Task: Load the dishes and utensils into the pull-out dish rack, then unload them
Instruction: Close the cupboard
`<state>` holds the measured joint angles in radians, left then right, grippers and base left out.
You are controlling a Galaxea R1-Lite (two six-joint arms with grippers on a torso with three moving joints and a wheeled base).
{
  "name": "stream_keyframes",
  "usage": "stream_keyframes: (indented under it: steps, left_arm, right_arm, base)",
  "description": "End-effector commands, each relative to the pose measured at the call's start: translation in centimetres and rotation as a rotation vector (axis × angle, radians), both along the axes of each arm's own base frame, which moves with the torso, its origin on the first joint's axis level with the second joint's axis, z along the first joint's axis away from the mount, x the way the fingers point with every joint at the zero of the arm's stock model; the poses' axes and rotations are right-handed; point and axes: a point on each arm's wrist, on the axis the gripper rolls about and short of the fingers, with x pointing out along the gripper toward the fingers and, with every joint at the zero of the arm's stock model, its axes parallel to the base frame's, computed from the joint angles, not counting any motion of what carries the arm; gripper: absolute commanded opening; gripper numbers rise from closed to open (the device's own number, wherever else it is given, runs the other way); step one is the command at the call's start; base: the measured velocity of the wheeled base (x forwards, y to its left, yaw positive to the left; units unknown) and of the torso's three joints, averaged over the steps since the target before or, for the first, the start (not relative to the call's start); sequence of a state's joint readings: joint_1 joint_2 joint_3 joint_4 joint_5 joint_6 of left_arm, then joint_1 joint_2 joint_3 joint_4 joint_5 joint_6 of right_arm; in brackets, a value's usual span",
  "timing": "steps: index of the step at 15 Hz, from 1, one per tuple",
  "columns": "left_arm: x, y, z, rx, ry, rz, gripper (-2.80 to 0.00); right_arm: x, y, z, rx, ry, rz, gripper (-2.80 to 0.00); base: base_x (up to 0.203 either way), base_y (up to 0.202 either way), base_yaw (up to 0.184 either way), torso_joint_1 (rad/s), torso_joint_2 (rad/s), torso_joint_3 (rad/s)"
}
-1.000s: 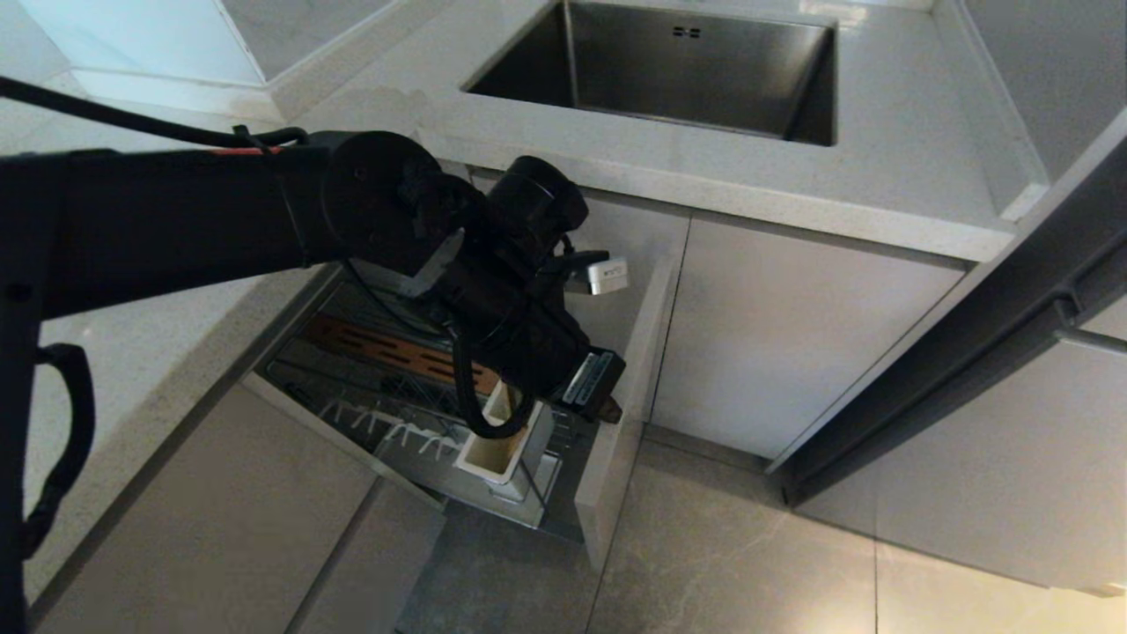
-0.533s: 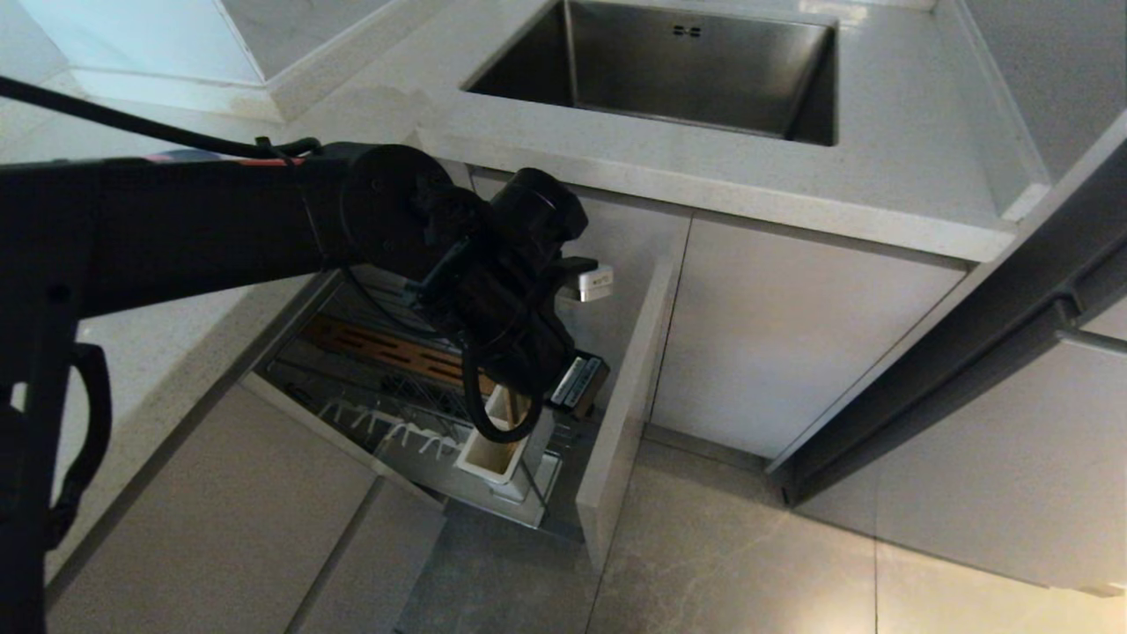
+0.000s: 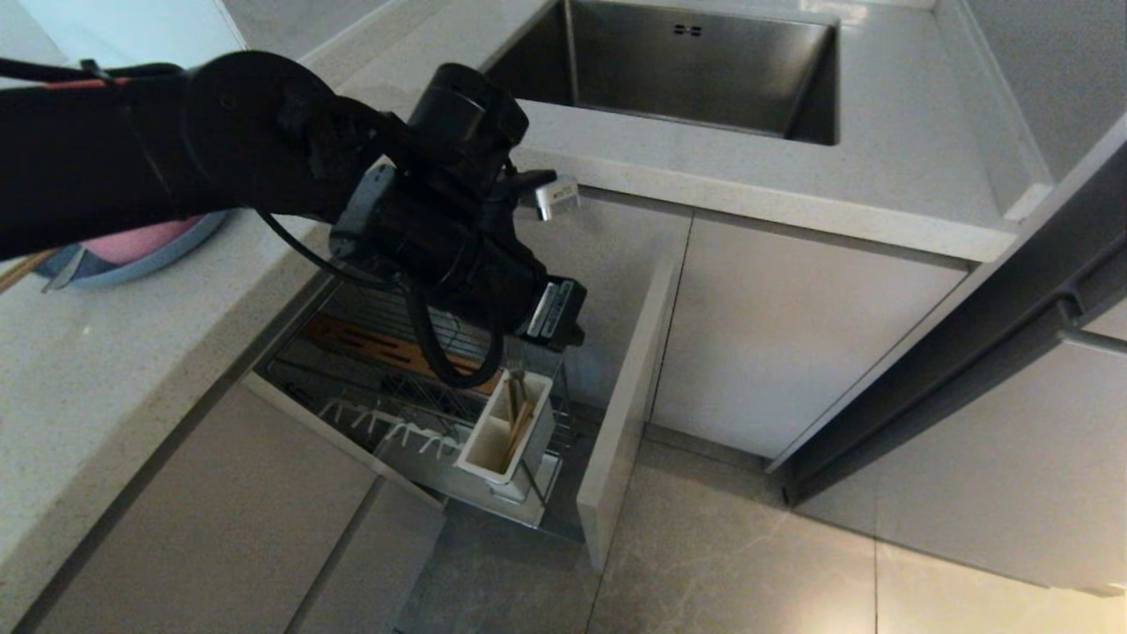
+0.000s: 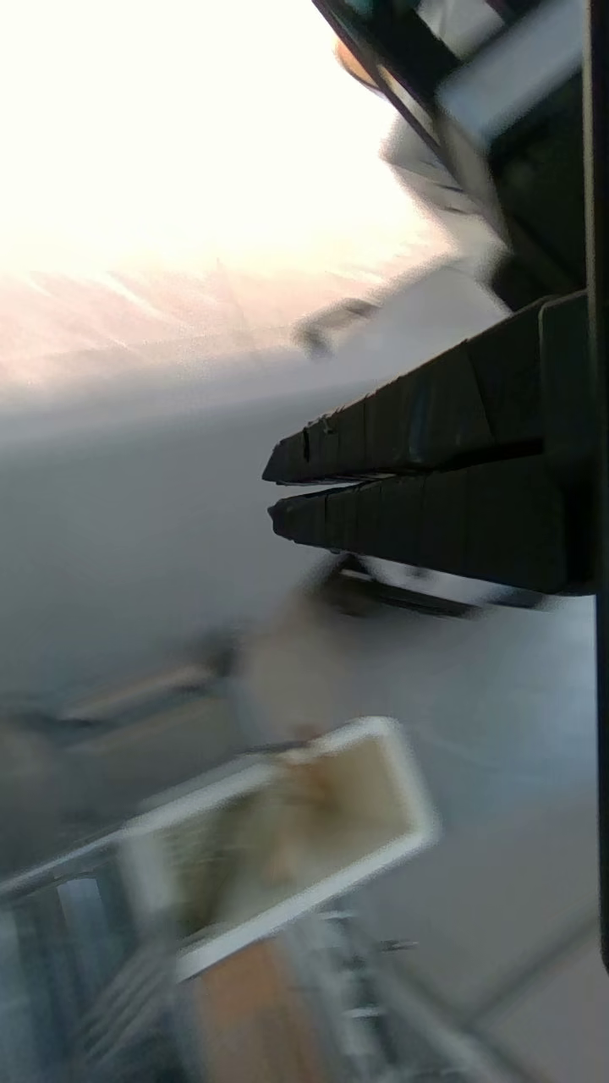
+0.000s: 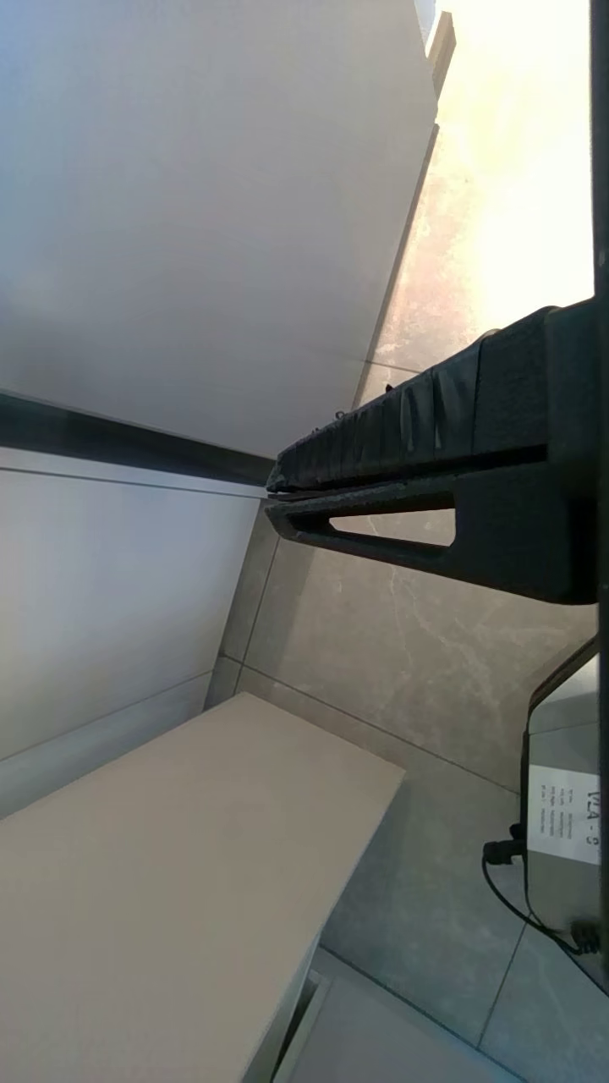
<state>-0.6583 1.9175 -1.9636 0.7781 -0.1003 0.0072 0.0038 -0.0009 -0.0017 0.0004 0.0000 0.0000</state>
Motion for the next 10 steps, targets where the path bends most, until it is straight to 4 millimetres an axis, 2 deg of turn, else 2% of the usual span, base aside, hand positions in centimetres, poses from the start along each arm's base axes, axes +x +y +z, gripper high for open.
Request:
stream_keyframes:
  steps: [1, 4, 10]
  left_arm:
    - [-1.0, 0.7, 1.7, -0.065, -0.026, -0.041, -2.80]
    - [-0.9, -0.2, 1.2, -0.157, 0.047, -0.199, -2.80]
    - [0.9, -3.4, -3.1, -0.176, 0.196, -0.386, -2.80]
  right_arm:
    - [0.0, 0.0, 0.0, 0.000, 0.002, 0.001, -2.80]
    - [0.0, 0.0, 0.0, 0.000, 0.002, 0.001, -2.80]
    - [0.0, 0.0, 0.0, 0.000, 0.000, 0.001, -2.80]
  base:
    - [0.000, 0.000, 0.000, 0.000, 0.00, 0.000]
    - [0.000, 0.000, 0.000, 0.000, 0.00, 0.000]
    - [0.000, 0.000, 0.000, 0.000, 0.00, 0.000]
